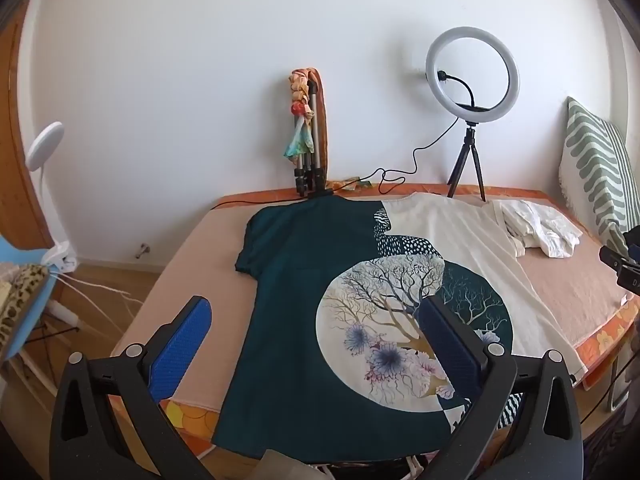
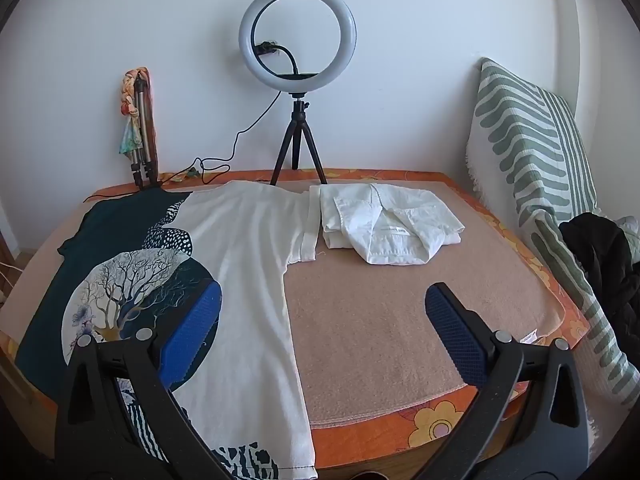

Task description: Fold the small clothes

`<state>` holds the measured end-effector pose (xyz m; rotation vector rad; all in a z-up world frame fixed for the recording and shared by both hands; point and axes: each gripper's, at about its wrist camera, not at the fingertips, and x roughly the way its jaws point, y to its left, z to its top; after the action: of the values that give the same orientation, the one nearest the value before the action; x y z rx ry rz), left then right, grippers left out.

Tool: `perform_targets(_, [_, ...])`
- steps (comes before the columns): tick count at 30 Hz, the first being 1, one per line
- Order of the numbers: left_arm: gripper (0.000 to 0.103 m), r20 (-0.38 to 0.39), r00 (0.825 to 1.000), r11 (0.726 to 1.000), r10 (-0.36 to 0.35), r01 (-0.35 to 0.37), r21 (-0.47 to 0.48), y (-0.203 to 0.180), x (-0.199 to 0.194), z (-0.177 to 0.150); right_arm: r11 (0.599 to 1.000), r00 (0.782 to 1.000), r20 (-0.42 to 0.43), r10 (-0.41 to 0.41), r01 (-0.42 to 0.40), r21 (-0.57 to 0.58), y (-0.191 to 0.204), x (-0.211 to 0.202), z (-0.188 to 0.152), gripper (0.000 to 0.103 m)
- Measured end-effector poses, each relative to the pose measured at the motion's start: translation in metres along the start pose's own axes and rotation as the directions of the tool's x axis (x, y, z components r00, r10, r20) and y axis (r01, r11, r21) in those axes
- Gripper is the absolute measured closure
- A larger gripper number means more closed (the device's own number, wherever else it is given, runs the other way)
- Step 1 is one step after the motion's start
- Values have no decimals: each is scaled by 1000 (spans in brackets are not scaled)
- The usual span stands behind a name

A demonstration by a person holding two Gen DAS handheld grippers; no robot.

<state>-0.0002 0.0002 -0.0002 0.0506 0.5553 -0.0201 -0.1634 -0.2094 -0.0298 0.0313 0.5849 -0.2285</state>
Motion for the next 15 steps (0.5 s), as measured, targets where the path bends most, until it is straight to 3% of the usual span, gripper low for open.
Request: perform_targets(15, [0, 11, 1000, 1000, 16, -16, 1, 4, -3, 4, 1000, 1000, 3, 1, -1, -1, 4, 1, 0, 0])
